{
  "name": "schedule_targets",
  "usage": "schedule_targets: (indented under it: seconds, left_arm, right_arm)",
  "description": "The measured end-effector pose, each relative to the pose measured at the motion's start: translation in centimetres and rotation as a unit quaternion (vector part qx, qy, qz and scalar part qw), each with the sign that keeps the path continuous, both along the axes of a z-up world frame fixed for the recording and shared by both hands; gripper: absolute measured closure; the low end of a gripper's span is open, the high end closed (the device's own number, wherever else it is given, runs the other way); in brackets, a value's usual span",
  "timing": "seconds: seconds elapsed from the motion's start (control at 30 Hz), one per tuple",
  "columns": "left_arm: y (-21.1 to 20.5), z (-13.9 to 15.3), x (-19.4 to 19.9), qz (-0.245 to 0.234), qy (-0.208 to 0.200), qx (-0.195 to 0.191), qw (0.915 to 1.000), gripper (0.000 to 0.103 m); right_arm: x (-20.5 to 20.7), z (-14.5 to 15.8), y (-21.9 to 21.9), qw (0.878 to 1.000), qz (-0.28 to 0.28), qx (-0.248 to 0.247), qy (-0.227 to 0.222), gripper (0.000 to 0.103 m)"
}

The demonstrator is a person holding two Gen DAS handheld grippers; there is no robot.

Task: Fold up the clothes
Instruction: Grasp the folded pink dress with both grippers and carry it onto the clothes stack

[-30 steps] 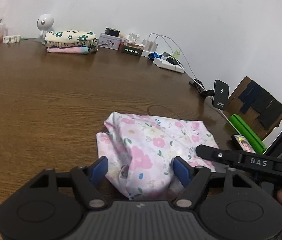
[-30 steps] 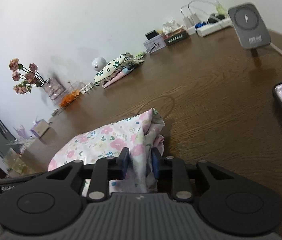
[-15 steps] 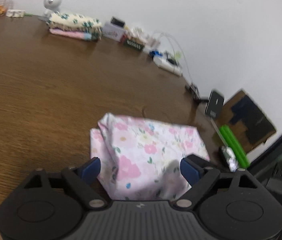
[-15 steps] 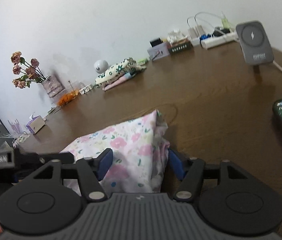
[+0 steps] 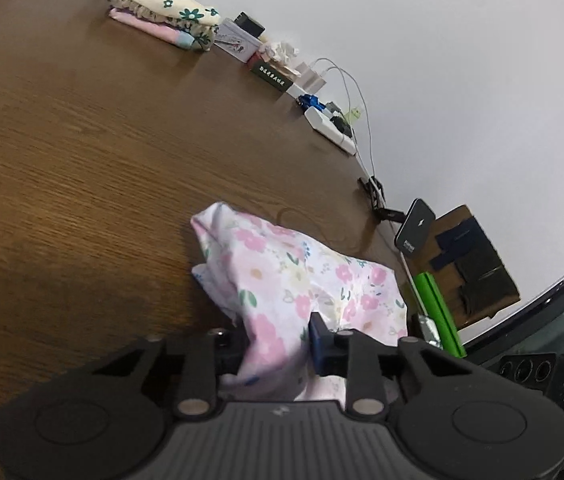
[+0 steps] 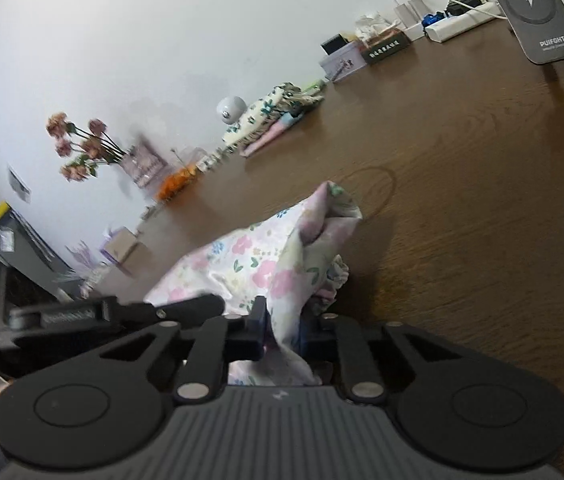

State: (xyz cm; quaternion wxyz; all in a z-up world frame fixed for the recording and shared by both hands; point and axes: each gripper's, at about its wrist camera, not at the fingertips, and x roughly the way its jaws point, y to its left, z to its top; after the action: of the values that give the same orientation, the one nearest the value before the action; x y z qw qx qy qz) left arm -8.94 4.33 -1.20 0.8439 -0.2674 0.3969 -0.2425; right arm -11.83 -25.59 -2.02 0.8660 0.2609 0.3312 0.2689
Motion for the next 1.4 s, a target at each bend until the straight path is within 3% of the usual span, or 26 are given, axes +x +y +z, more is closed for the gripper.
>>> schedule_targets:
  seconds: [0.27,0.5,0.77,0.87,0.97,1.07,1.17,1.27,1.33,1.4]
  left_arm:
    - [0.5,3.3,0.2,-0.006,-0.037,-0.009,0.9993,0.081]
    - [1.1,8.6,4.6,-0.011,-0.106,0.008,0.9943,0.081]
    - [4.0,17.1,15.9,0.008,-0.177,0.025,0.9838,0.081]
    - [6.1,19.2,21.8,0.023,-0.18,0.025,0.9831,0.081]
    - [7.7,19.9,27.4,0.039,-0.191,0.05,0.9794,0.081]
    - [9.9,19.3,33.5,0.049,-0.19,0.062,0.9785,0.081]
    - [11.8,15.6,39.3,0.065,-0.152,0.073,0.9835,0.078]
    - [12.5,9.9,43.4,0.08,-0.106,0.104,0.9858,0.077]
    - [12.8,6.1,44.2,0.086,-0.093,0.086,0.9882,0.065]
    - [13.4,4.3,44.1,0.093,-0.094,0.059,0.9894,0.063]
  right_arm:
    - [0.8,2.6,0.0,1.0,0.006,0.014,-0.011,0.092]
    - [5.7,7.7,0.7,0.999,0.02,0.019,-0.043,0.092]
    - [18.7,15.6,4.3,0.996,0.037,0.028,-0.08,0.092]
    - [24.6,18.4,7.2,0.994,0.037,0.016,-0.103,0.092]
    - [30.8,18.9,9.9,0.994,0.04,0.017,-0.103,0.092]
    - [37.5,18.4,12.5,0.994,0.042,0.022,-0.095,0.092]
    - [43.7,16.2,15.1,0.996,0.046,0.024,-0.074,0.092]
    - [48.9,11.1,18.0,0.998,0.045,-0.012,-0.029,0.092]
    - [50.2,6.9,18.3,0.999,0.035,-0.022,0.005,0.089]
    - [50.8,4.0,17.9,0.999,0.026,-0.008,0.018,0.086]
